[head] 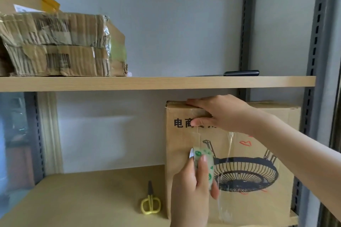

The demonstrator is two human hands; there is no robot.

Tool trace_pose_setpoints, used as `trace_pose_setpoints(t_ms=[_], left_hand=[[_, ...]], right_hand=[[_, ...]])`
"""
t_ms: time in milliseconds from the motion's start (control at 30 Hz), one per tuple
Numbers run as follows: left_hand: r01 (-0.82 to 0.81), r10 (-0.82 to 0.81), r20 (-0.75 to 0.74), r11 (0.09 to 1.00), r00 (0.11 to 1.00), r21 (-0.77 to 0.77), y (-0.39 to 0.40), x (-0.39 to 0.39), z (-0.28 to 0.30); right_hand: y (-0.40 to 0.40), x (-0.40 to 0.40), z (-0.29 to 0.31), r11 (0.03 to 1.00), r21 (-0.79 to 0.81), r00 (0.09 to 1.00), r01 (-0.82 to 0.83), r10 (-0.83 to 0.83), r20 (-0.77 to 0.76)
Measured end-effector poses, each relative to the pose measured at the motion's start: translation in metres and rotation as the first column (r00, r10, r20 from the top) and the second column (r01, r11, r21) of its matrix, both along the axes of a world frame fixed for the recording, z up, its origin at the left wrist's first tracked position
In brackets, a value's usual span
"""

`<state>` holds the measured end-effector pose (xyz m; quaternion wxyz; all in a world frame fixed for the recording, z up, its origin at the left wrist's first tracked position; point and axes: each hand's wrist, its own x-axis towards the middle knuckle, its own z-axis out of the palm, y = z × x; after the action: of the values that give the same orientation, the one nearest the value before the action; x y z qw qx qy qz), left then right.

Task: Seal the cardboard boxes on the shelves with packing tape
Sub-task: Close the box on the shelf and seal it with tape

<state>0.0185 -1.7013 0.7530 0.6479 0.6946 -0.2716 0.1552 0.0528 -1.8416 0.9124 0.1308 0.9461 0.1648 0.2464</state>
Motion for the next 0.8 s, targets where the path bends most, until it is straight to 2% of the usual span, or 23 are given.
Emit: trace_pose_setpoints(t_ms=[133, 200, 267, 500, 600, 633, 700, 767, 800], left_hand=[[-0.074, 0.071, -0.060, 0.996, 0.996, -0.040, -0.013, 0.007, 0.001], [-0.109, 0.109, -0.055, 0.994, 0.993, 0.000, -0.016, 0.011, 0.003], [-0.119, 0.119, -0.036, 0.993, 0.992, 0.024, -0.016, 0.015, 0.004], [-0.093, 0.092, 0.125, 0.996, 0.988, 0.003, 0.002, 0.020, 0.000], [-0.336, 0.343, 0.097, 0.938, 0.934, -0.081, 0.047, 0.040, -0.032], [-0.431, 0.433, 0.061, 0.902, 0.900, -0.032, 0.064, 0.052, -0.049], [-0.561, 0.574, 0.010, 0.795, 0.819, 0.232, 0.092, 0.076, -0.082], [-0.570, 0.645, 0.026, 0.653, 0.763, 0.499, 0.102, 0.091, -0.106], [-0.558, 0.660, 0.044, 0.594, 0.750, 0.579, 0.102, 0.096, -0.112]], right_hand=[[-0.002, 0.013, -0.006, 0.997, -0.064, 0.991, 0.046, -0.037, 0.129], [-0.003, 0.015, -0.012, 0.998, -0.054, 0.982, 0.030, -0.020, 0.185], [-0.006, 0.016, -0.015, 0.999, -0.011, 0.981, 0.048, -0.045, 0.190], [-0.007, 0.028, -0.018, 0.992, -0.065, 0.957, 0.104, -0.082, 0.279], [-0.002, 0.023, -0.016, 0.997, 0.019, 0.962, 0.074, -0.076, 0.264], [0.000, 0.022, -0.016, 0.997, 0.055, 0.963, 0.045, -0.058, 0.262], [0.001, 0.020, -0.016, 0.997, 0.083, 0.964, 0.000, -0.022, 0.266], [0.002, 0.019, -0.019, 0.997, 0.053, 0.950, -0.051, 0.032, 0.311], [0.003, 0.019, -0.023, 0.995, 0.026, 0.930, -0.095, 0.079, 0.358]])
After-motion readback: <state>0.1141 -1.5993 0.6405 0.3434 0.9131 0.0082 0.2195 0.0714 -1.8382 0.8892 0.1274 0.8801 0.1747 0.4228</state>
